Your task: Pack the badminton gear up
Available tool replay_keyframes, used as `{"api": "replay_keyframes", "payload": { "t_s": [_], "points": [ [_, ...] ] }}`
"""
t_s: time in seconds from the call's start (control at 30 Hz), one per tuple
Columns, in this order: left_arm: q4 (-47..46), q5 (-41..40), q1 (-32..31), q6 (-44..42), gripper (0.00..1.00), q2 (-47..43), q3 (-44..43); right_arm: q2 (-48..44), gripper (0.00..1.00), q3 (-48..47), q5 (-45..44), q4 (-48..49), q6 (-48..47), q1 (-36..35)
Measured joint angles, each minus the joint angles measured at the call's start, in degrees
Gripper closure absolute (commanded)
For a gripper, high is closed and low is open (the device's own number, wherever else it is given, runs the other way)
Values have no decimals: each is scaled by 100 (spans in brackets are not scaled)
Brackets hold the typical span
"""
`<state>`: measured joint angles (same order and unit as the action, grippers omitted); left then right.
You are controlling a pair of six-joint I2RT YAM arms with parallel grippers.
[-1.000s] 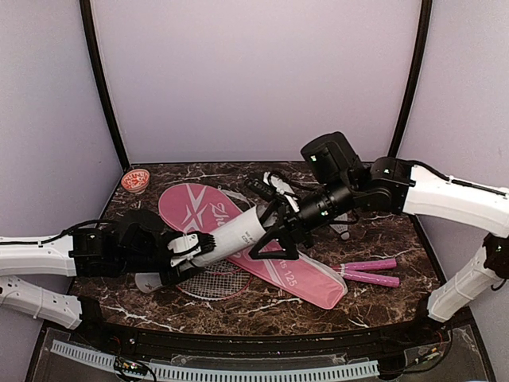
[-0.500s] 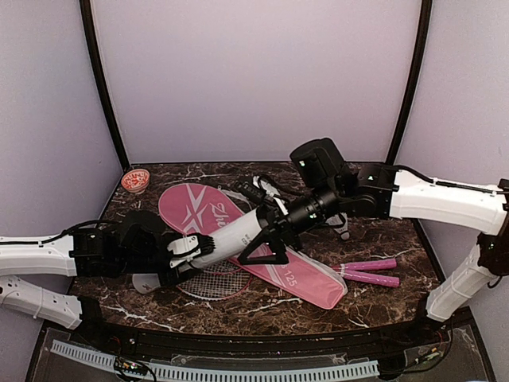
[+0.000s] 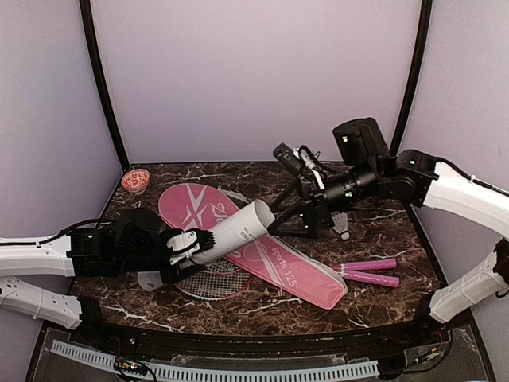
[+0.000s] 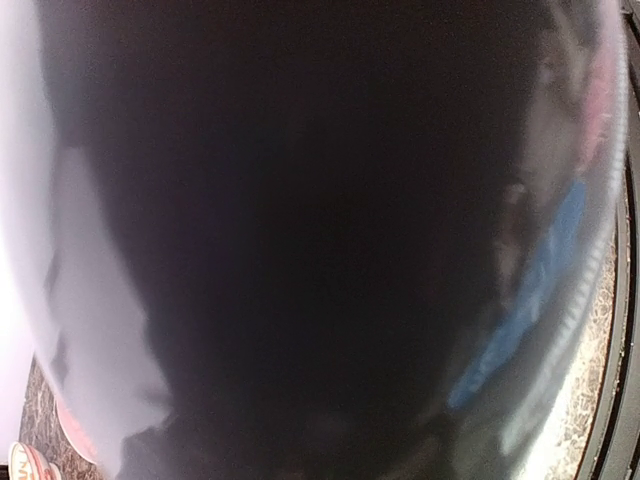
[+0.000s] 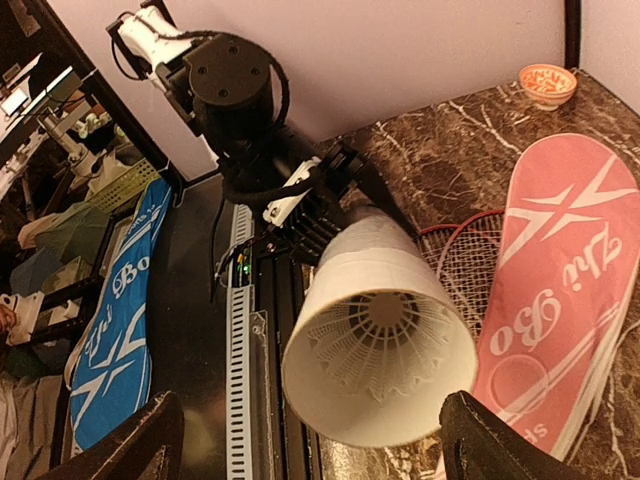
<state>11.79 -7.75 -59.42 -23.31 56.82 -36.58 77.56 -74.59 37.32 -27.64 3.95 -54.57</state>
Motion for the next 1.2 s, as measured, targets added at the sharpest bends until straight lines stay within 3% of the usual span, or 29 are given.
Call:
{"api": "replay_keyframes", "payload": {
  "t_s": [0.23,0.43,0.7,0.93,1.2],
  "points": [
    [-111,24,0,0,60,-4,0,-763,13,170,-61,-144,-116,1270],
    [-151,28,0,0,60,13,0,-356,17,367,-1071,63,149,2260],
    [-170,31,0,17,60,11,0,866,19,-63,-3088,-468,-118,2400],
    [-188,50,0,42,60,13,0,1617,19,-223,-3230,-605,-562,2691],
    [-190,48,0,70,60,11,0,2802,23,-992,-3910,-533,15,2647]
  ]
}}
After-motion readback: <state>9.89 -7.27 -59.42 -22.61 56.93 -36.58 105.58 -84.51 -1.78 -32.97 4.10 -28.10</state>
